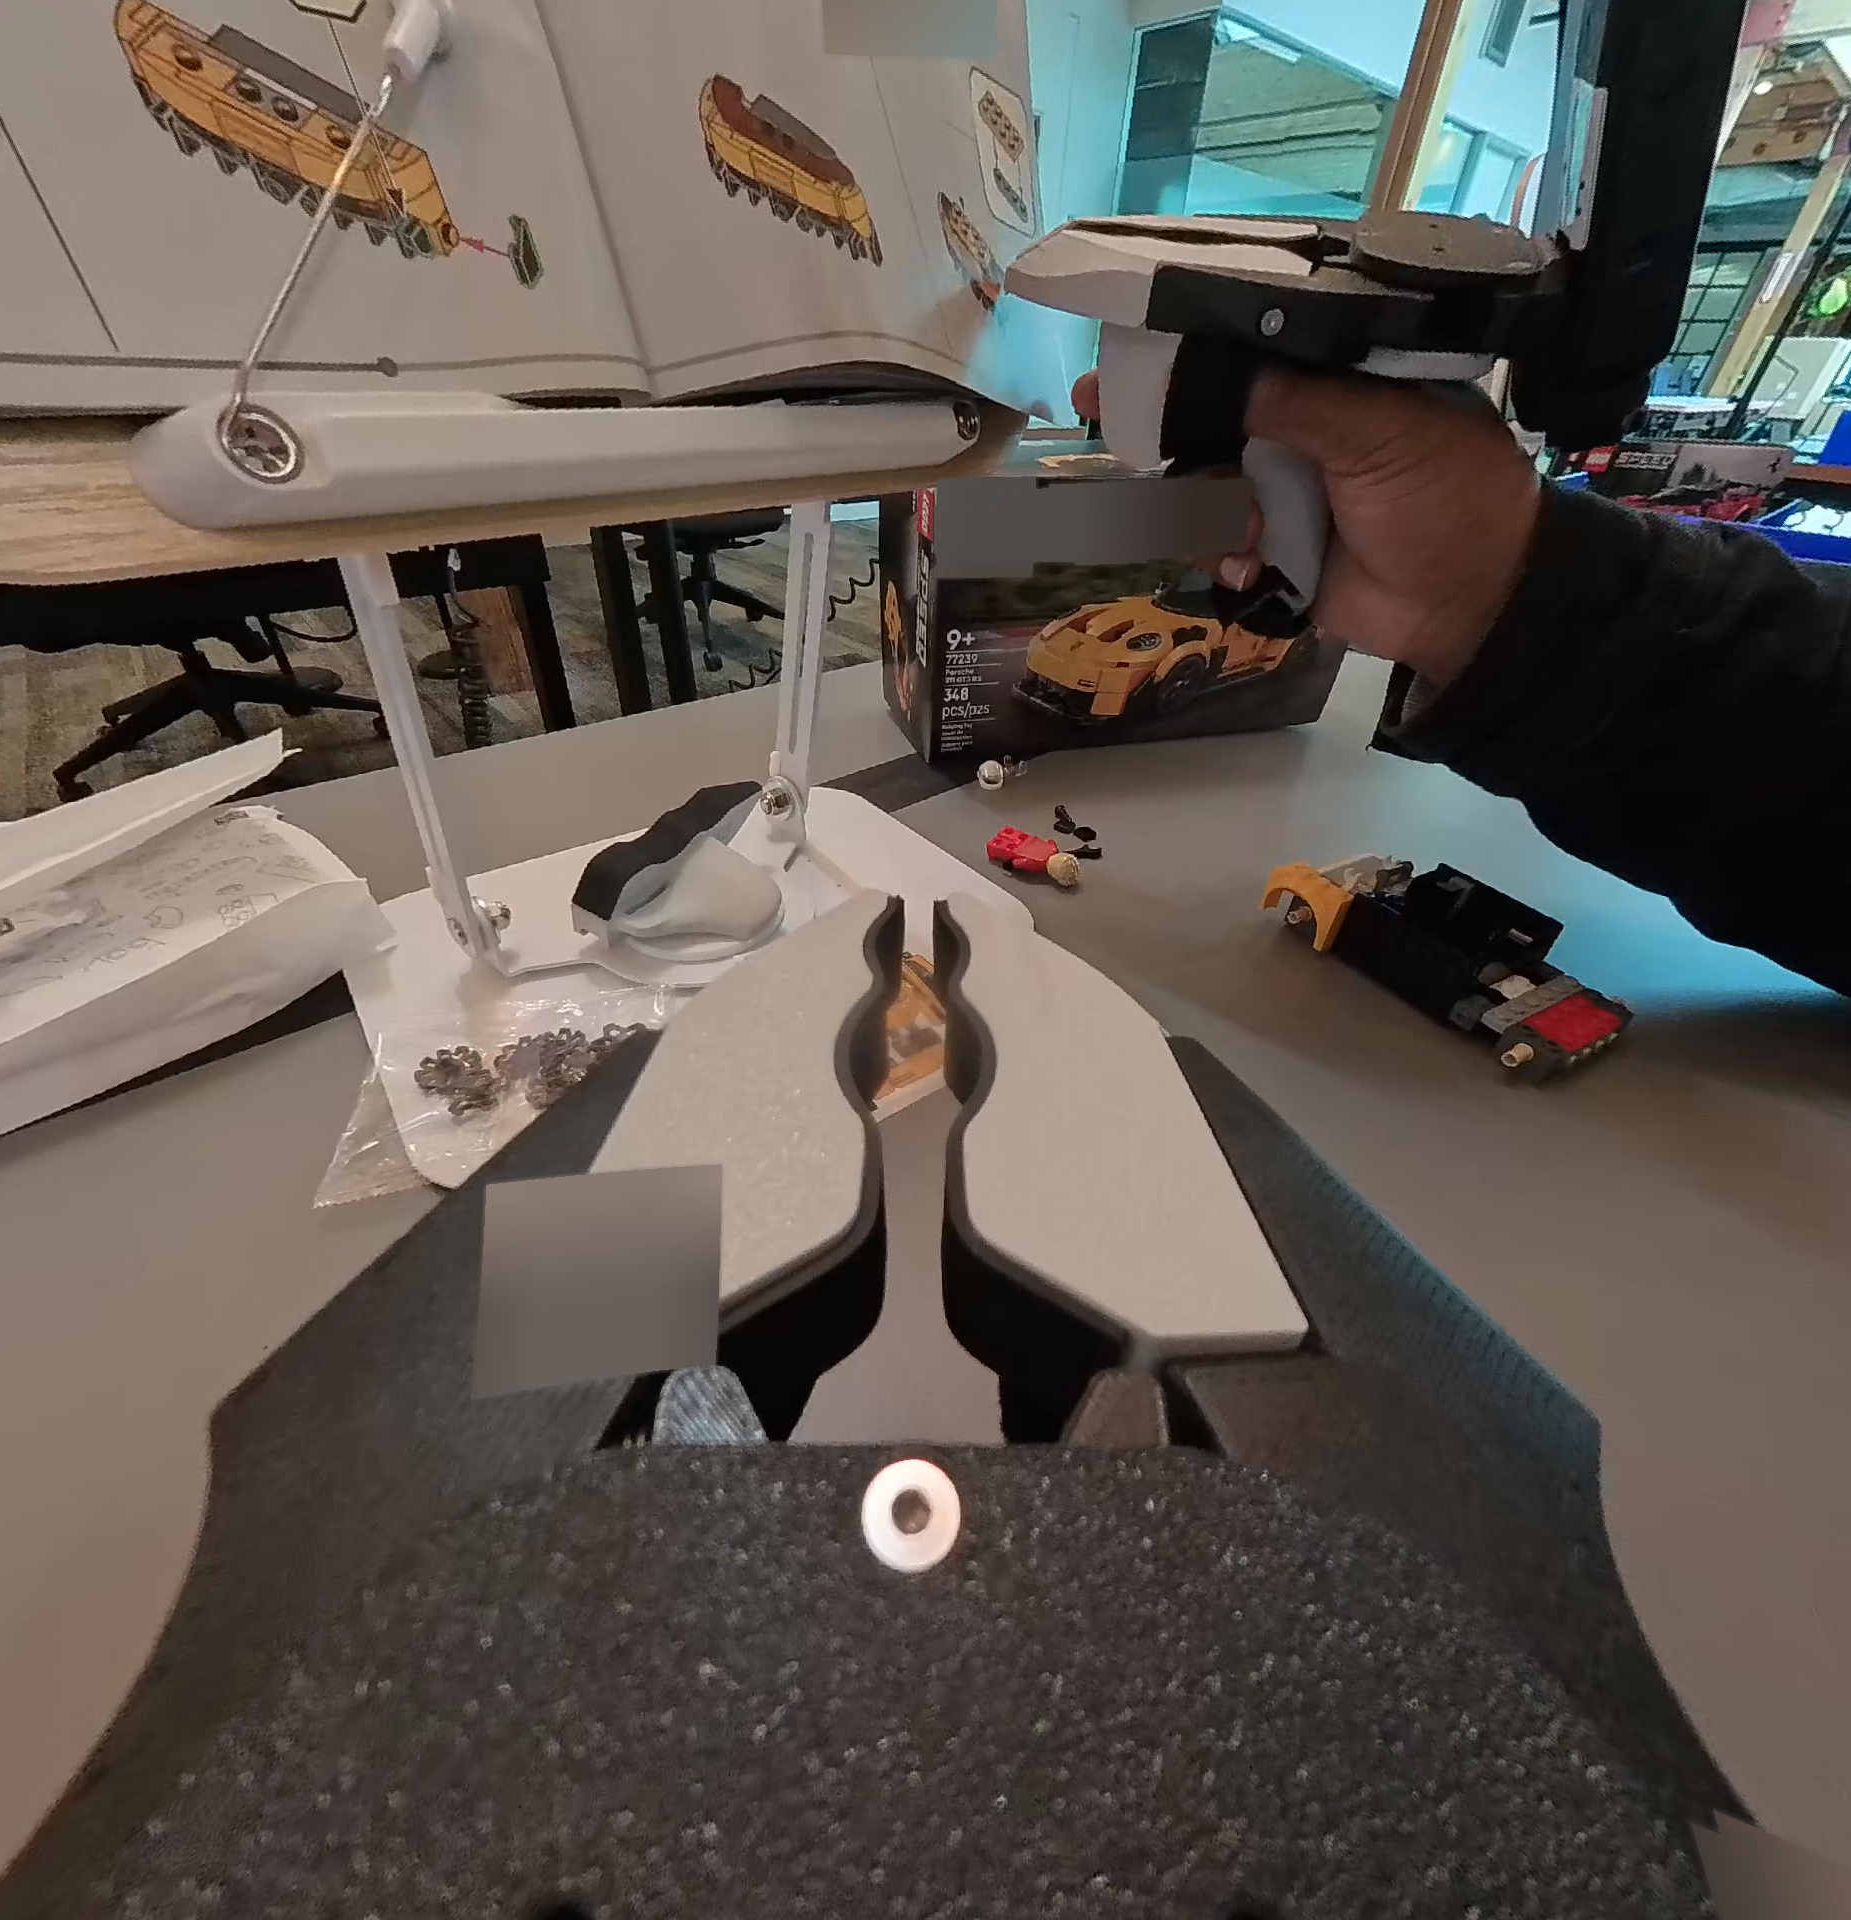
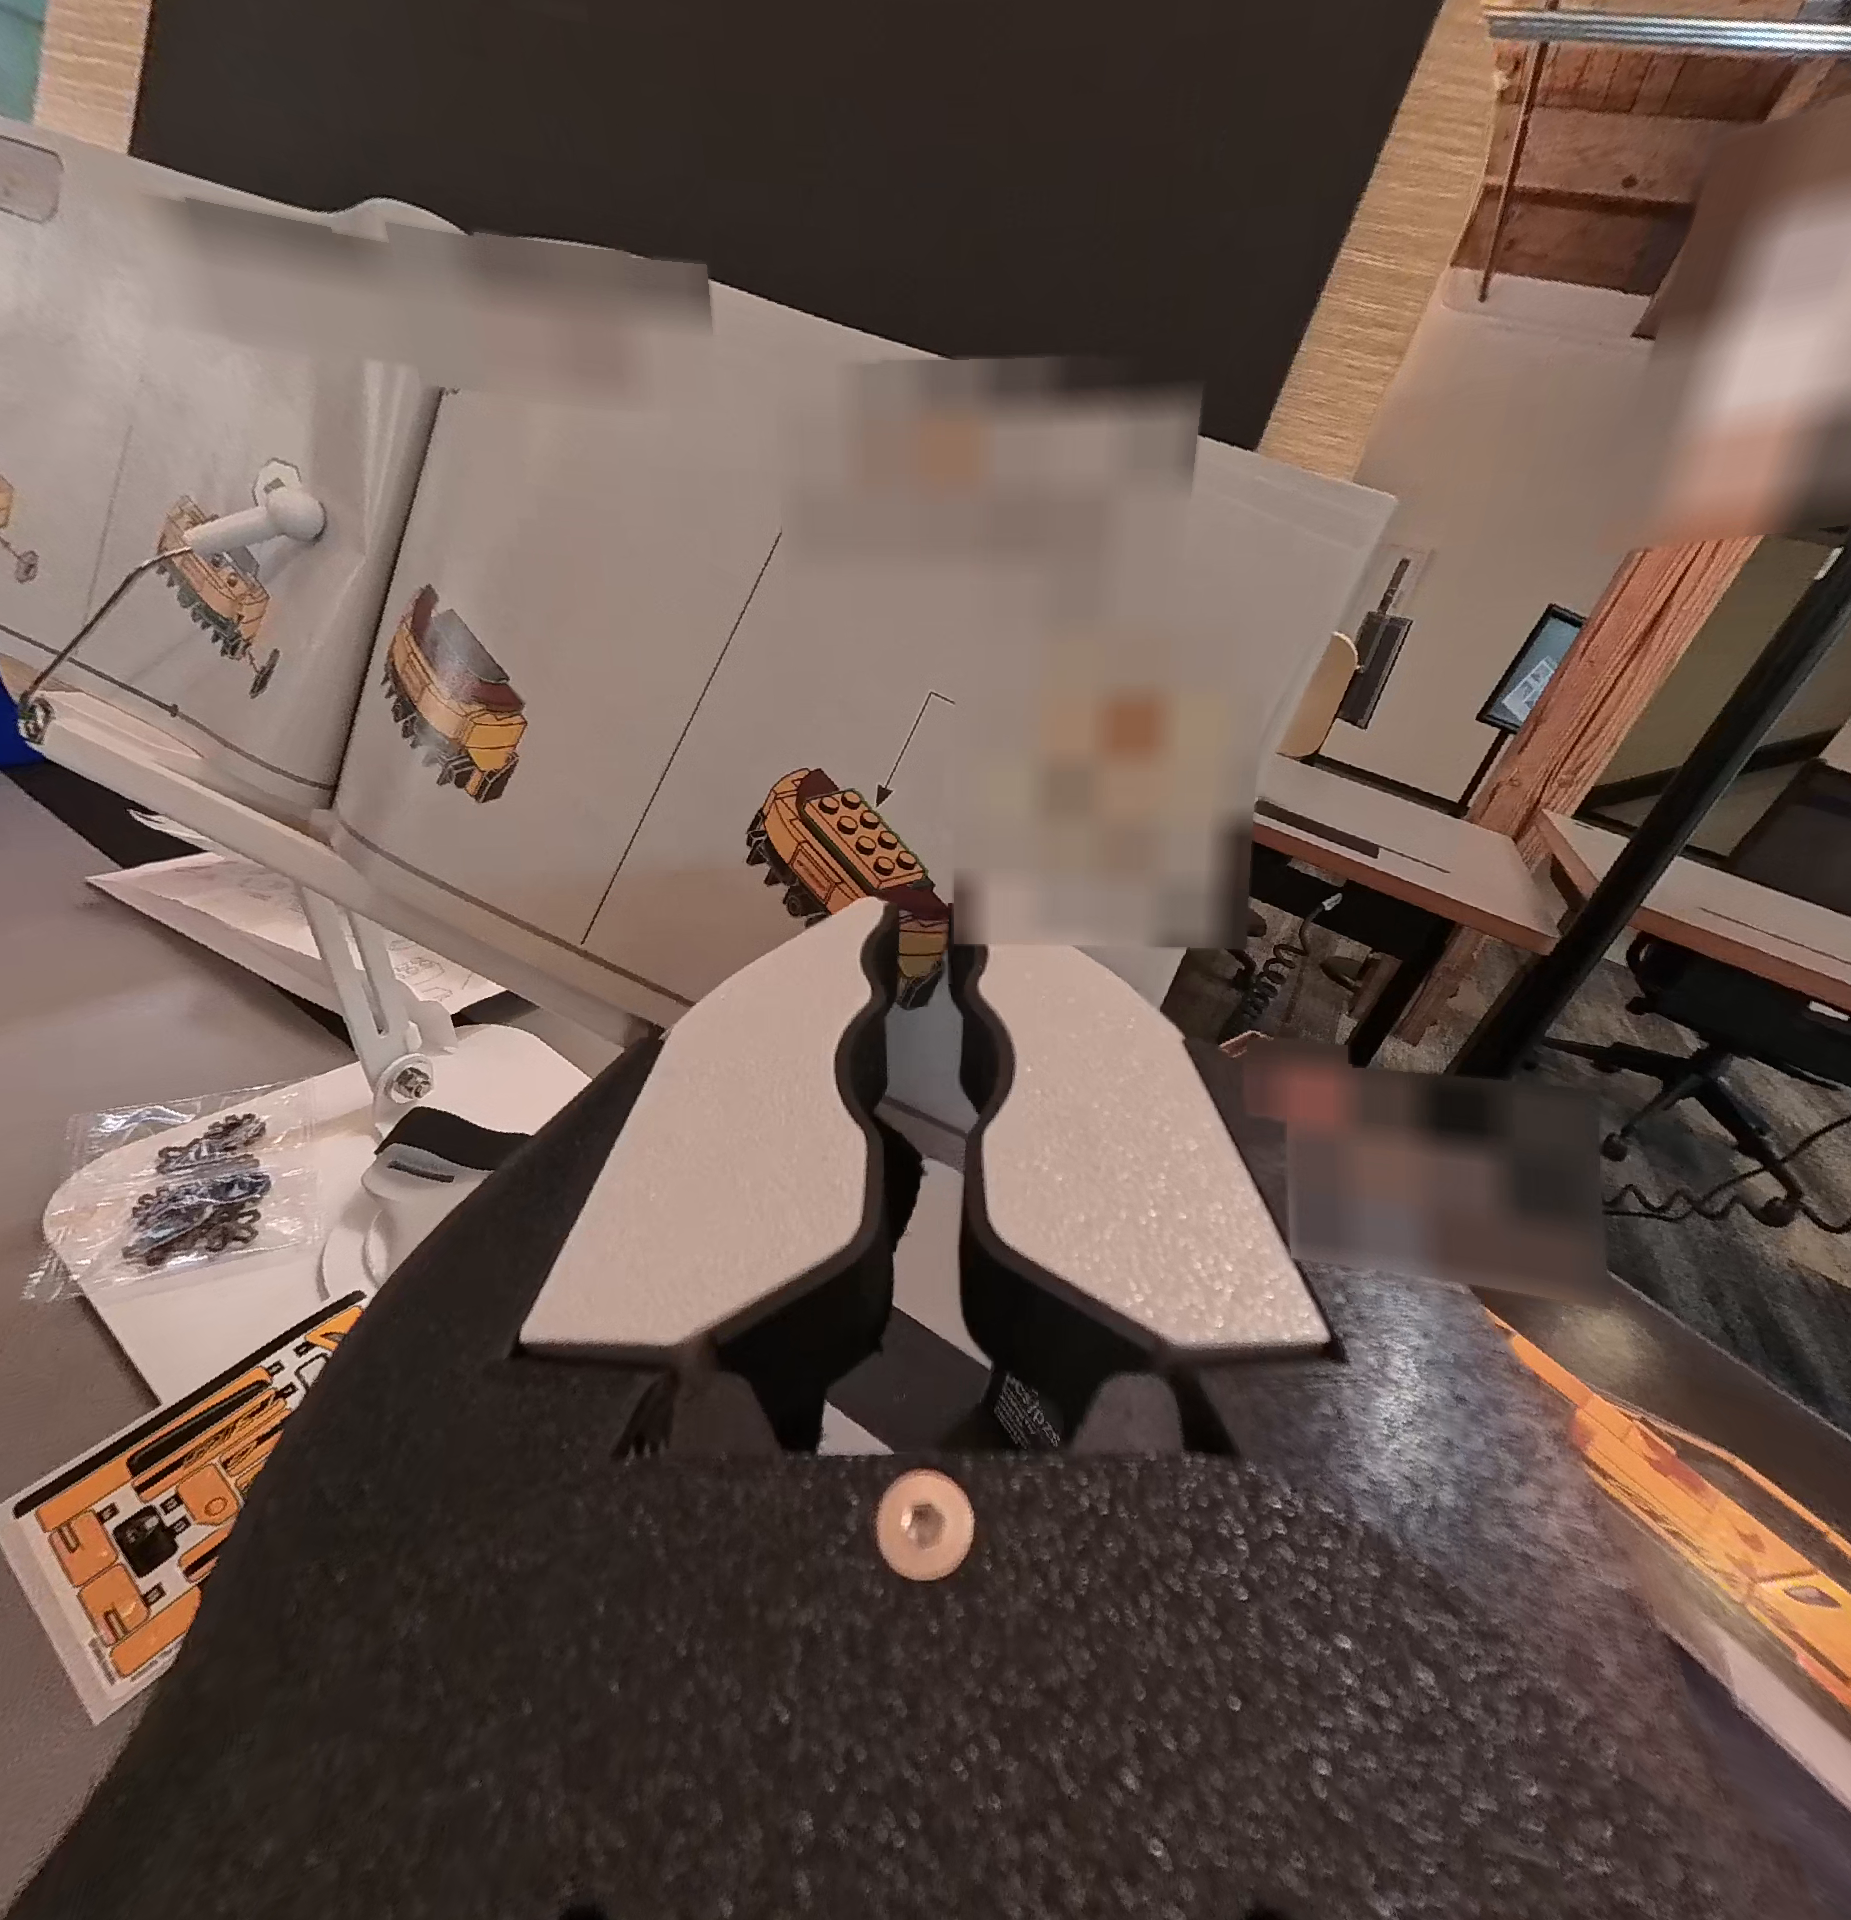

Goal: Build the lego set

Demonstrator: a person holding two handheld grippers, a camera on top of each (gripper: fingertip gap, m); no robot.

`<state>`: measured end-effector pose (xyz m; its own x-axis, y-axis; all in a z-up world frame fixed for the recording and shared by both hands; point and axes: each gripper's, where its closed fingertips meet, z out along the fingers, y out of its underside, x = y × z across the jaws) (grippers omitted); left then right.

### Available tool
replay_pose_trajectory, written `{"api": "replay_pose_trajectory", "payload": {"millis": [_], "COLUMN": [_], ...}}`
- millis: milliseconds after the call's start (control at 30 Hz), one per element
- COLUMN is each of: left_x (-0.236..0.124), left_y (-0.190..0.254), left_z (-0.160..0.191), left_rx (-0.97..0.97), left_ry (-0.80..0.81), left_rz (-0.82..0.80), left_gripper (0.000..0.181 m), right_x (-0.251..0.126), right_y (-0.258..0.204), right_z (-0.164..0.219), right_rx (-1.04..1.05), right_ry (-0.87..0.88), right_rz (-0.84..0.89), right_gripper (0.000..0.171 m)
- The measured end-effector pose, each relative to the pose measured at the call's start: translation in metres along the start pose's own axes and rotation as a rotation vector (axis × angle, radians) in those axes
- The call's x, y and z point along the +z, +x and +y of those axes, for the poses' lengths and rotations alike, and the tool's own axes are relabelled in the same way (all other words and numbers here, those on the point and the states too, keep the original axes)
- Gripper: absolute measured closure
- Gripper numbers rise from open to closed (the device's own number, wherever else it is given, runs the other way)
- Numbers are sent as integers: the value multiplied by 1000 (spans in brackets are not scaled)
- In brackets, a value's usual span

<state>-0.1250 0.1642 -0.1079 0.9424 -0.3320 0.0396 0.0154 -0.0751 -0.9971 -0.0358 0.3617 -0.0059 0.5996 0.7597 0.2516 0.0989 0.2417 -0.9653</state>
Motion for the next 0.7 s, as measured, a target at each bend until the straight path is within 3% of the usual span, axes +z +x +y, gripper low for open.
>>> {"api": "replay_pose_trajectory", "payload": {"millis": [133, 300, 700], "left_x": [0, -1, -9], "left_y": [0, 2, 31], "left_z": [0, -2, -25], "left_rx": [-2, 6, 178], "left_ry": [0, 3, 28], "left_rz": [3, 8, 95], "left_gripper": [177, 177, 181], "right_x": [-1, -7, -69], "right_y": [-2, -17, -121], "right_z": [-5, -19, -49], "right_rx": [-12, -9, 4], "right_ry": [35, 90, 77], "right_rz": [-6, -74, -344], "right_gripper": [149, 145, 145]}}
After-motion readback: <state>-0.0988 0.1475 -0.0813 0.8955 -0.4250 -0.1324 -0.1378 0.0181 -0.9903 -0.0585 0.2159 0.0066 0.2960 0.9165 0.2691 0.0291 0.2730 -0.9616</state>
